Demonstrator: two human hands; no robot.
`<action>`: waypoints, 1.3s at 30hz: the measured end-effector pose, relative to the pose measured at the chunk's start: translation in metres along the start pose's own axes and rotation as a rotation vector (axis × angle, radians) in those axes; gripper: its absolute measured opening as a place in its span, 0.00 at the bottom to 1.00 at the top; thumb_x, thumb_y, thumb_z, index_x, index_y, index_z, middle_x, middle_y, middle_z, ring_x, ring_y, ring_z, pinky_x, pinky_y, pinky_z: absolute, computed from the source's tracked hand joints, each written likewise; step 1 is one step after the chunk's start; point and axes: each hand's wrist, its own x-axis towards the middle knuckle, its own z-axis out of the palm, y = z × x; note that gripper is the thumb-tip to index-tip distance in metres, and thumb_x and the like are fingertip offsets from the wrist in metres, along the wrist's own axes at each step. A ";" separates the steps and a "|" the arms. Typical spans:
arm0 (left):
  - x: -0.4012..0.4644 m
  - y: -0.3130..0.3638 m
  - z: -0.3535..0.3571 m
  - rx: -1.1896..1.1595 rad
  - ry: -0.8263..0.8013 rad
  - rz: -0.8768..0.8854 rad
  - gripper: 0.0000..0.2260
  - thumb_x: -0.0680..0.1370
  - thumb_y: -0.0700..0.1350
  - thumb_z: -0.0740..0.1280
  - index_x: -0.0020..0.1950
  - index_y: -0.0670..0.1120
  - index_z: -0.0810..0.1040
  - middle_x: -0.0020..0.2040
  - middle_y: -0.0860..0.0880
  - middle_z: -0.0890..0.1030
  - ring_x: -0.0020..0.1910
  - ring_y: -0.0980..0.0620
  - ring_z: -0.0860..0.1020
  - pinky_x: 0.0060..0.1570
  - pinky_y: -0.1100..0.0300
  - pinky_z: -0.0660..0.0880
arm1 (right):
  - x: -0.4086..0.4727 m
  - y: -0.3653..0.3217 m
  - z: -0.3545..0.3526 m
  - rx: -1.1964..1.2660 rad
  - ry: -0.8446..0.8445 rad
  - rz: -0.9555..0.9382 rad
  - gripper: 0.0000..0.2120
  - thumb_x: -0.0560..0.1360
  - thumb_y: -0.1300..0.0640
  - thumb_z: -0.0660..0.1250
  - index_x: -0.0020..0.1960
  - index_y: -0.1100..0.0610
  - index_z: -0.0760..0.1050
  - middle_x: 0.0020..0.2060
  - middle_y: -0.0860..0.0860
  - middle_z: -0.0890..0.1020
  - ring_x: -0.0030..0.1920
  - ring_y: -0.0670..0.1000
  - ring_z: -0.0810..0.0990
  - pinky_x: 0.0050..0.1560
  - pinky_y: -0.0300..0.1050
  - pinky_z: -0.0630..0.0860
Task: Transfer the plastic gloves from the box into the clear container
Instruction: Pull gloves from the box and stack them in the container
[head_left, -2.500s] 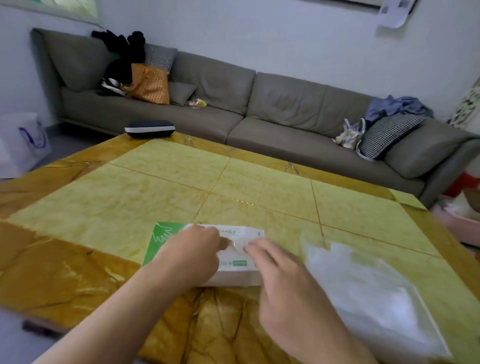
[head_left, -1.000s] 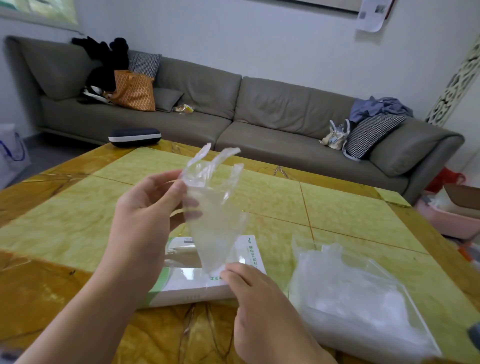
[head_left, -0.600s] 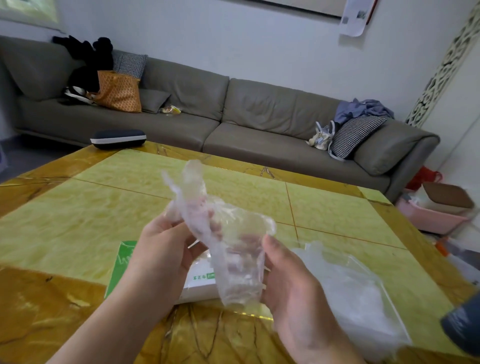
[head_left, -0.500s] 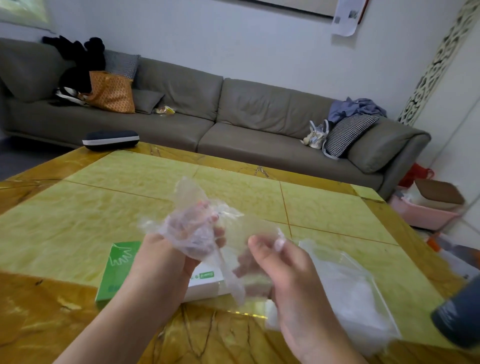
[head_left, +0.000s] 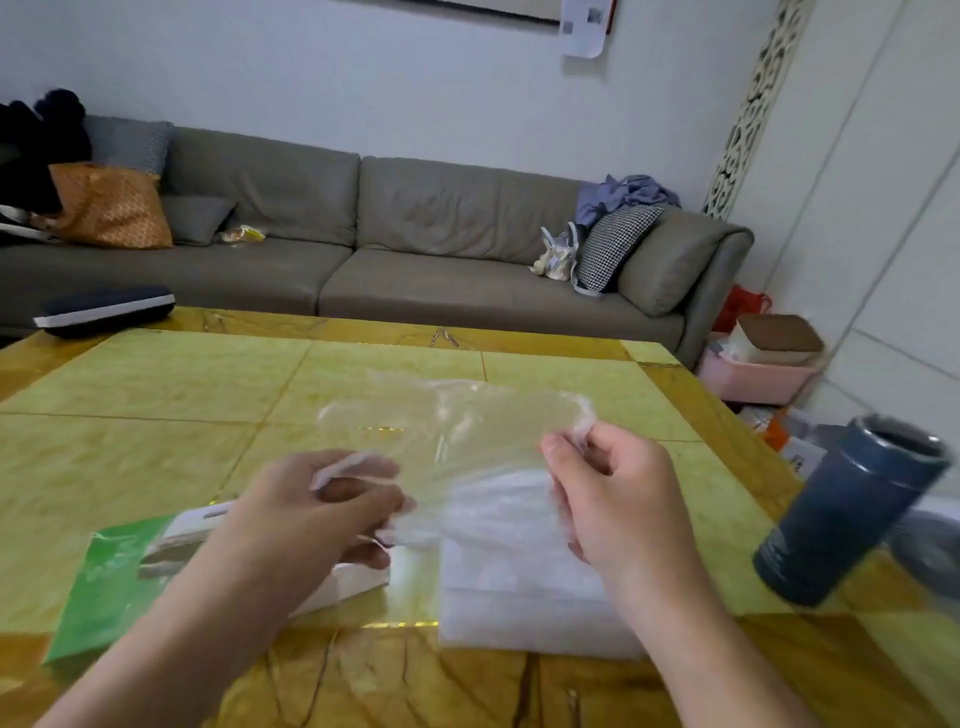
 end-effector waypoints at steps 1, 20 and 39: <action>0.002 0.001 0.008 -0.008 0.016 0.007 0.07 0.78 0.33 0.71 0.55 0.39 0.82 0.42 0.40 0.87 0.32 0.48 0.82 0.32 0.60 0.81 | 0.004 0.003 -0.011 0.002 0.020 0.024 0.17 0.83 0.55 0.68 0.39 0.65 0.74 0.24 0.51 0.75 0.22 0.50 0.69 0.24 0.40 0.64; 0.018 -0.014 0.127 1.260 -0.280 0.142 0.18 0.79 0.59 0.66 0.64 0.53 0.69 0.51 0.54 0.79 0.49 0.52 0.80 0.50 0.53 0.80 | 0.026 0.055 -0.055 -0.713 -0.009 0.190 0.11 0.79 0.60 0.62 0.38 0.56 0.68 0.38 0.55 0.79 0.31 0.59 0.80 0.25 0.44 0.70; 0.039 -0.018 0.133 1.239 -0.439 0.072 0.20 0.78 0.54 0.67 0.68 0.49 0.70 0.59 0.51 0.79 0.49 0.51 0.80 0.50 0.55 0.81 | 0.003 0.029 -0.027 -1.024 -0.503 0.027 0.17 0.78 0.57 0.68 0.67 0.50 0.78 0.65 0.52 0.79 0.62 0.58 0.81 0.58 0.52 0.80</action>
